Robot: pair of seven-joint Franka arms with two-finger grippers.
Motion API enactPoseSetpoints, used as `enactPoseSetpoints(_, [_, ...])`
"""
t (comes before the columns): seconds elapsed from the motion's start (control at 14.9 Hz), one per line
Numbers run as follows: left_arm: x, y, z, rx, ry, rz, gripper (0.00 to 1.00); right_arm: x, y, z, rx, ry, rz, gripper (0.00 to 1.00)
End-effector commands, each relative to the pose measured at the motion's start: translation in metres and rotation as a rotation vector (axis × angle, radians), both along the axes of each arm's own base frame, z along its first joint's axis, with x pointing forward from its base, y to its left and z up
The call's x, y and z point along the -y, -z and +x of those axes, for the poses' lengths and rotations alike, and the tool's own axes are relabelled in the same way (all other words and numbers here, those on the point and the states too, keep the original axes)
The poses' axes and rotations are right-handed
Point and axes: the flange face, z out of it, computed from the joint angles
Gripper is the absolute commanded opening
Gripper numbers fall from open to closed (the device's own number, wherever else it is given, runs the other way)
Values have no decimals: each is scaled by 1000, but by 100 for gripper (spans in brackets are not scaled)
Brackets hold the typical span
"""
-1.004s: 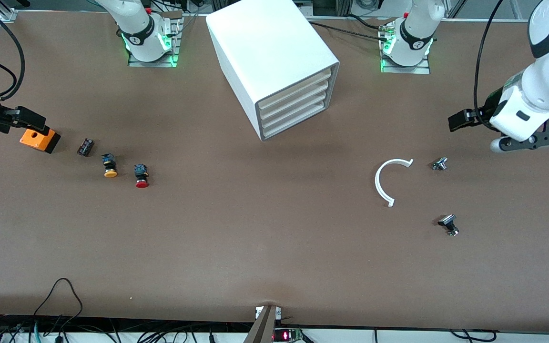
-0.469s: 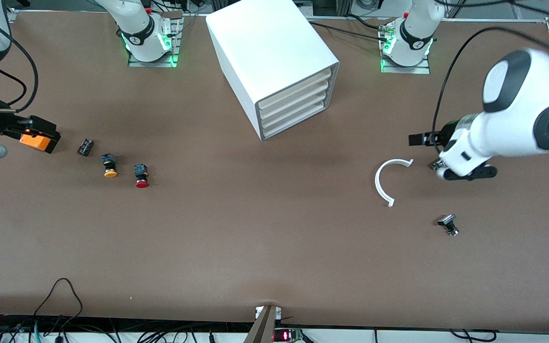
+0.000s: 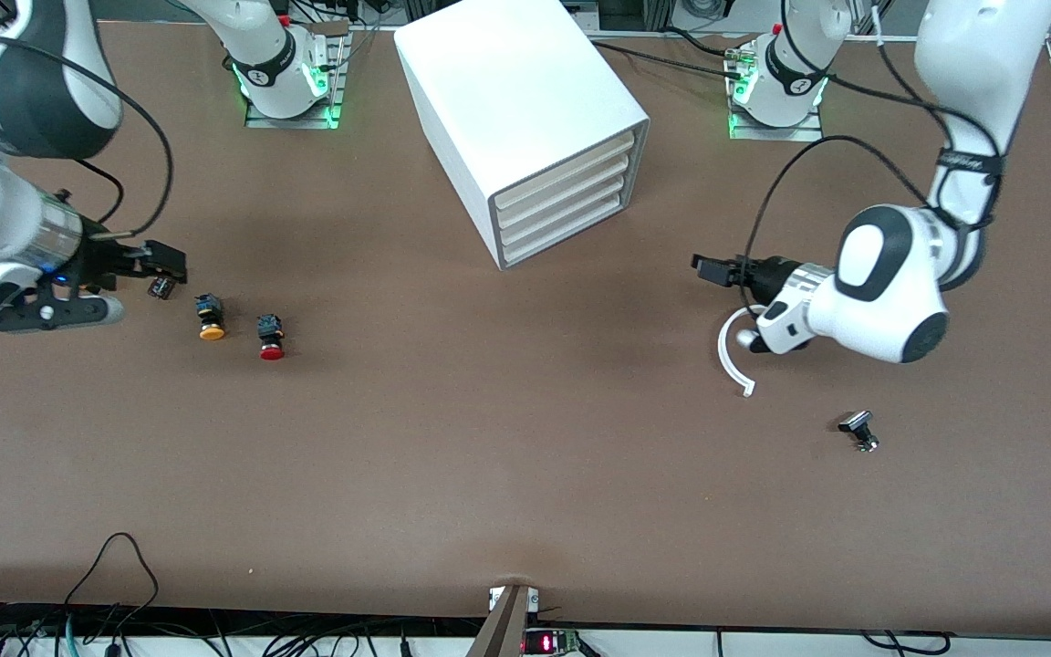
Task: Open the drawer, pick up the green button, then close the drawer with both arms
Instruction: 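Reach the left gripper to the drawer handle while the right gripper approaches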
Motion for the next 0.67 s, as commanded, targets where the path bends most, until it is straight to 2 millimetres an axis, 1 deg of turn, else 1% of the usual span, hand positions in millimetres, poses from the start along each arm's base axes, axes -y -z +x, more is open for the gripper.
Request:
enactPoseSetpoints(0.0, [36, 51, -31, 21, 35, -172, 100, -4, 17, 10, -3, -27, 17, 100])
enactPoseSetpoints(0.13, [61, 72, -46, 41, 53, -270, 100, -23, 28, 14, 2, -65, 52, 100])
enactPoseSetpoints(0.2, [72, 78, -51, 42, 51, -314, 100, -30, 33, 17, 9, -101, 64, 100])
enactPoseSetpoints(0.33, [97, 88, -74, 36, 53, -406, 99, -47, 35, 21, 47, -157, 81, 100])
enactPoseSetpoints(0.4, [107, 95, -89, 44, 52, -430, 98, -54, 36, 24, 62, -174, 82, 100])
enactPoseSetpoints(0.47, [115, 100, -103, 58, 74, -447, 98, -72, 32, 26, 74, -226, 84, 100])
enactPoseSetpoints(0.54, [122, 102, -110, 70, 83, -457, 95, -88, 31, 28, 81, -292, 88, 100])
enactPoseSetpoints(0.6, [123, 108, -118, 74, 70, -455, 94, -100, 35, 30, 79, -359, 93, 100])
